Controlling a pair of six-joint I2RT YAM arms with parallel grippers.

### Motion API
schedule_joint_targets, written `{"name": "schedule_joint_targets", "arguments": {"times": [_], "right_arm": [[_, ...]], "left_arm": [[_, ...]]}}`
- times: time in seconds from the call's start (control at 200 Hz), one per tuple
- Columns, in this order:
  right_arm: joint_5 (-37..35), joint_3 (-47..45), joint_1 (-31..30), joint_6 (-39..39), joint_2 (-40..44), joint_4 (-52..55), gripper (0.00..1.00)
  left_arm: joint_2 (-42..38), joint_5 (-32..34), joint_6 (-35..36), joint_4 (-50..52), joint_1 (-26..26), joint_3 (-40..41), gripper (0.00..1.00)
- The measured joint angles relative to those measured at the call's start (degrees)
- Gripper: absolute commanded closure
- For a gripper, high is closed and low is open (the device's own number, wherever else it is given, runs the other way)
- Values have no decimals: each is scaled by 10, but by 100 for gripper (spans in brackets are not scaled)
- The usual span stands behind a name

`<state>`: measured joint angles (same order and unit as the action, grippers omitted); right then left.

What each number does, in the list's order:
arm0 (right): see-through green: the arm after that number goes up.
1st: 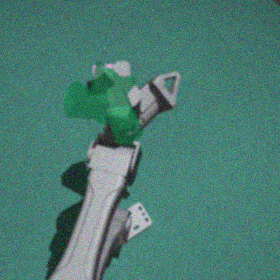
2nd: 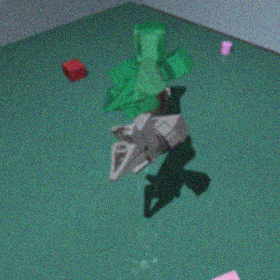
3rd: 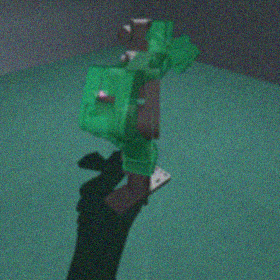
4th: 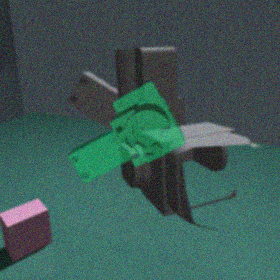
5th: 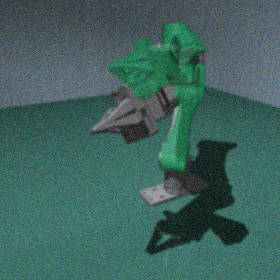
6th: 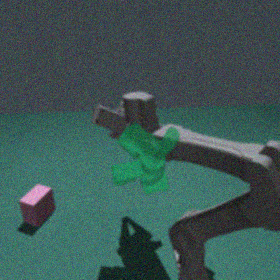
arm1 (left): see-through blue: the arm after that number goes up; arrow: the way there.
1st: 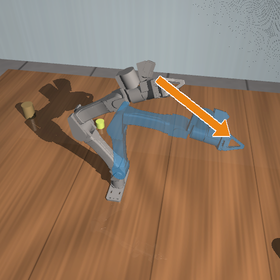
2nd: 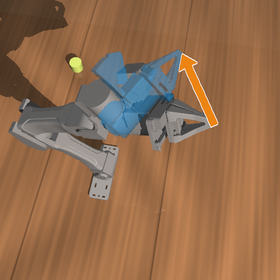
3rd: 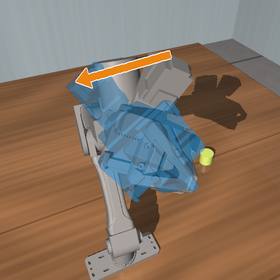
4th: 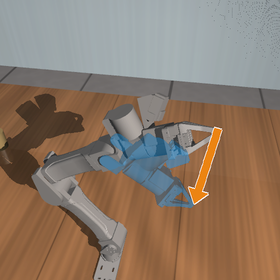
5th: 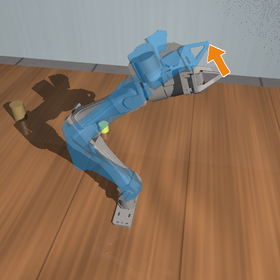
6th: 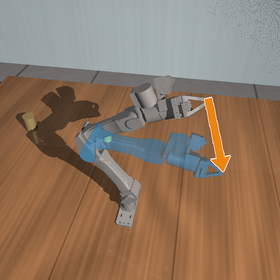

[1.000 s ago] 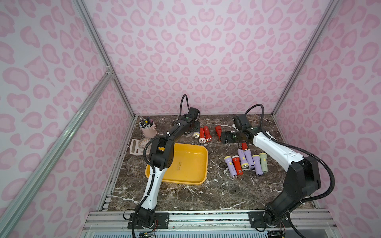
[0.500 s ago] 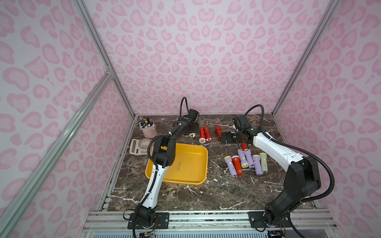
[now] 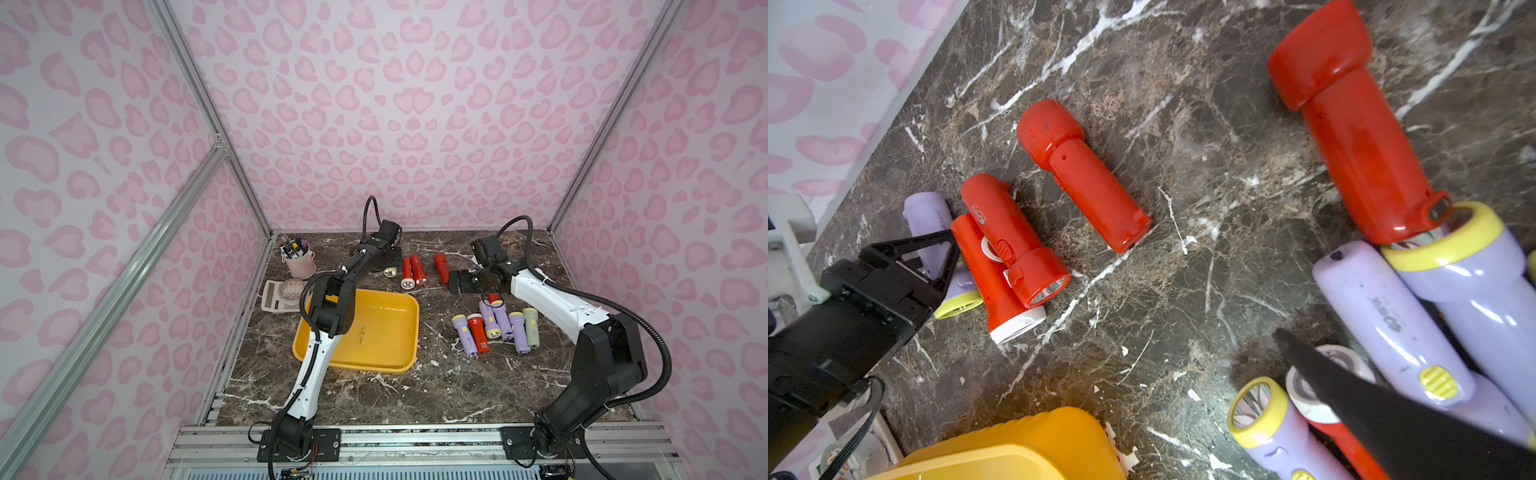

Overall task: Put the flashlights into the storage boxes
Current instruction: Pick up the flashlight from the center of the board, then place the flashlight at the storage box.

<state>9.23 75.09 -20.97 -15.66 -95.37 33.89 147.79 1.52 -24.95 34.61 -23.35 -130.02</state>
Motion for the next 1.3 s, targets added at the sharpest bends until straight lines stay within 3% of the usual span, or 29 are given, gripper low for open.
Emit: {"name": "schedule_joint_targets", "arguments": {"times": [0.09, 0.33, 0.69, 0.86, 1.03, 1.3], "right_arm": [[0, -4, 0, 0, 5, 0, 1], [0, -9, 1, 0, 13, -1, 0], [11, -29, 0, -2, 38, -3, 0], [17, -45, -9, -5, 49, -11, 1], [24, -56, -26, -13, 54, -21, 0], [26, -83, -60, -16, 73, -31, 1]], "left_arm": [[0, -1, -1, 0, 1, -2, 78], [-16, 1, 9, 21, 0, 4, 80], [-142, 19, 27, 35, -1, 78, 85], [-249, 37, 36, 27, -7, 233, 86], [-404, 63, 35, 7, -11, 430, 85], [-634, 131, 20, -2, -26, 654, 84]]}}
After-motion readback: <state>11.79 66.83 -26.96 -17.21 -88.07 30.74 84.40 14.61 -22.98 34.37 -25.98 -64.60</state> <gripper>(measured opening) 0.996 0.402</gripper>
